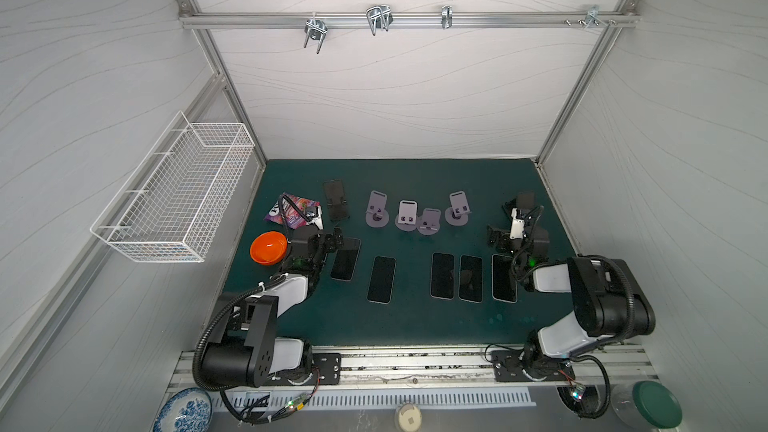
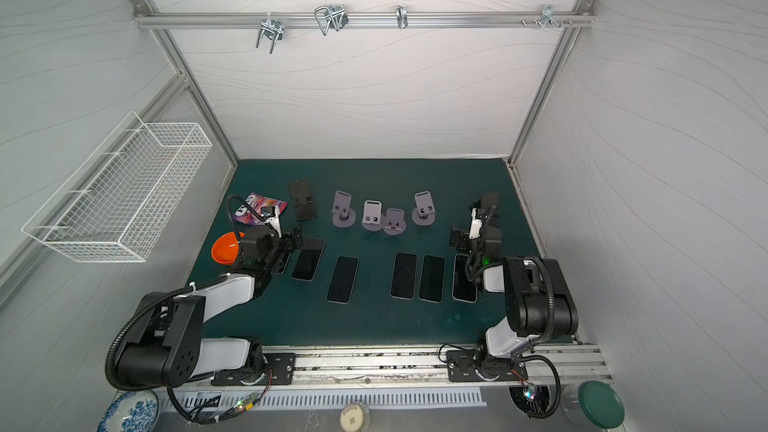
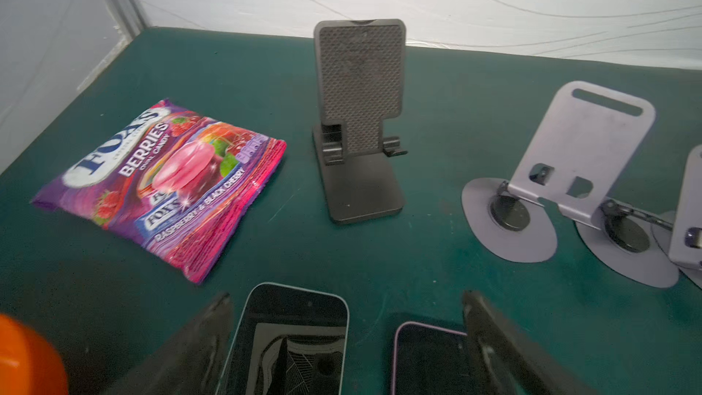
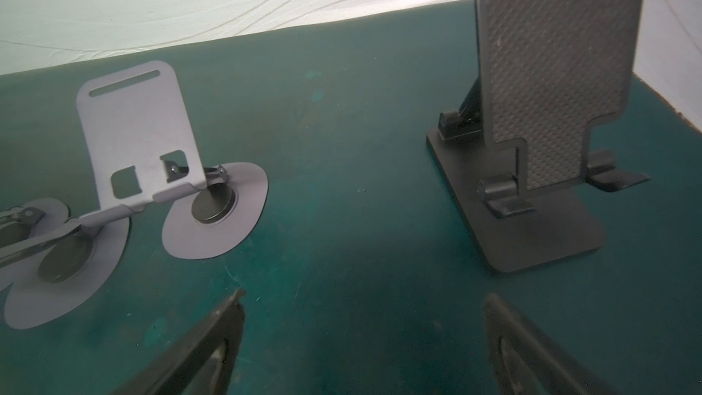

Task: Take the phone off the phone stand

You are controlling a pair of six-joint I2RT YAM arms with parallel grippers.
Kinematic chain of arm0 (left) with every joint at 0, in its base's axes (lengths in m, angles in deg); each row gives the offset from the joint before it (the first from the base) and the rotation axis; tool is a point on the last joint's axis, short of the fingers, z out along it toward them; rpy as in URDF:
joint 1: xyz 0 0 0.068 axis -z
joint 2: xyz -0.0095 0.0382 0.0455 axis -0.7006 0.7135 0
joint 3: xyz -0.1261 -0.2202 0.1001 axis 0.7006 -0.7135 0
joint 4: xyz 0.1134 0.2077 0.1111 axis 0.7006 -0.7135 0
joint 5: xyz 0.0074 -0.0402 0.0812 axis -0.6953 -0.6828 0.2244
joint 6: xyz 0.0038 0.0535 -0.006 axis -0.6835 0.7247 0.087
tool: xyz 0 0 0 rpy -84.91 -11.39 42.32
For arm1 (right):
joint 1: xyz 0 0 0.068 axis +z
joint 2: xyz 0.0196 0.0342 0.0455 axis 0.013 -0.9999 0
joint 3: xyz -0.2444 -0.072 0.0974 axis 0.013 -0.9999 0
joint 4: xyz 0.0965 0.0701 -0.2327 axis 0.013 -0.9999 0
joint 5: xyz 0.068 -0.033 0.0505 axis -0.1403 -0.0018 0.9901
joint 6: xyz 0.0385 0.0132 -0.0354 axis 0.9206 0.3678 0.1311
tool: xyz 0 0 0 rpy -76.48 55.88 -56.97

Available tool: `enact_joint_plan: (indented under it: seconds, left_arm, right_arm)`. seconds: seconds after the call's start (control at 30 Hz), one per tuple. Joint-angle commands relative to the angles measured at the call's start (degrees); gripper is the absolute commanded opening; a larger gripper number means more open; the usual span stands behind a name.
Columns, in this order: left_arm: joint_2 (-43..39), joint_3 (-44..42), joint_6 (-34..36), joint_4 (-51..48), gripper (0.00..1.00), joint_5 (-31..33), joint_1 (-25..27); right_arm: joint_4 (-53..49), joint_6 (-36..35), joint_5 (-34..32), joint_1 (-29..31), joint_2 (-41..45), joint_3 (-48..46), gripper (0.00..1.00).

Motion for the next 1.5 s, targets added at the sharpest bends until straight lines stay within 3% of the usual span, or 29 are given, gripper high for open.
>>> enact_joint_plan:
  seconds: [0.0, 0.17, 0.4, 0.6, 0.67, 0.87, 0.97, 1.07, 1.17, 1.27, 1.47]
  left_arm:
    - [1.0, 2.4, 2.8, -0.9, 0.95, -5.9, -0.3]
    - [-0.6, 0.3, 4.1, 1.7, 0.94, -9.3, -0.3]
    - [-0.1, 0.8, -1.6, 0.9, 0.95, -0.3, -2.1]
    - [0.1, 0.7, -5.7, 0.9, 0.95, -3.0, -6.9]
    - [0.2, 1.3, -4.0, 0.4, 0.95, -2.6, -7.1]
    - [2.4, -2.3, -0.8, 11.9, 0.95, 0.5, -7.1]
    - [6.7, -3.0, -0.6, 17.2, 0.95, 0.6, -7.1]
    - [13.3, -4.4, -2.1, 27.5, 0.97, 5.8, -7.1]
    - [11.0, -0.3, -3.7, 15.1, 0.99, 8.2, -7.1]
    - [12.2, 0.1, -2.6, 16.5, 0.99, 9.8, -6.0]
    - [12.1, 0.5, -2.5, 15.7, 0.99, 10.1, -5.8]
  right_arm:
    - [3.5, -1.0, 1.6, -0.1, -0.4, 0.4, 0.99]
    - [3.5, -0.9, 1.5, -0.1, -0.3, 0.4, 0.99]
    - [1.3, -0.9, 0.4, 0.4, -0.5, 1.7, 0.99]
    - [0.8, -1.3, 0.0, 0.7, -0.5, 2.0, 0.99]
    - [0.8, -1.3, 0.0, 0.7, -0.5, 2.0, 0.99]
    - [0.8, -1.3, 0.0, 0.7, -0.5, 2.0, 0.99]
    - [0.8, -1.2, 0.1, 0.7, -0.5, 1.9, 0.99]
    - [0.8, -1.2, 0.1, 0.7, -0.5, 2.0, 0.99]
    - [-0.8, -1.2, -2.1, 1.5, -0.7, 2.9, 0.99]
    - [-3.3, -2.7, -5.8, 3.6, -0.9, 4.4, 0.99]
    - [-3.5, -3.1, -6.2, 3.9, -0.8, 4.5, 0.99]
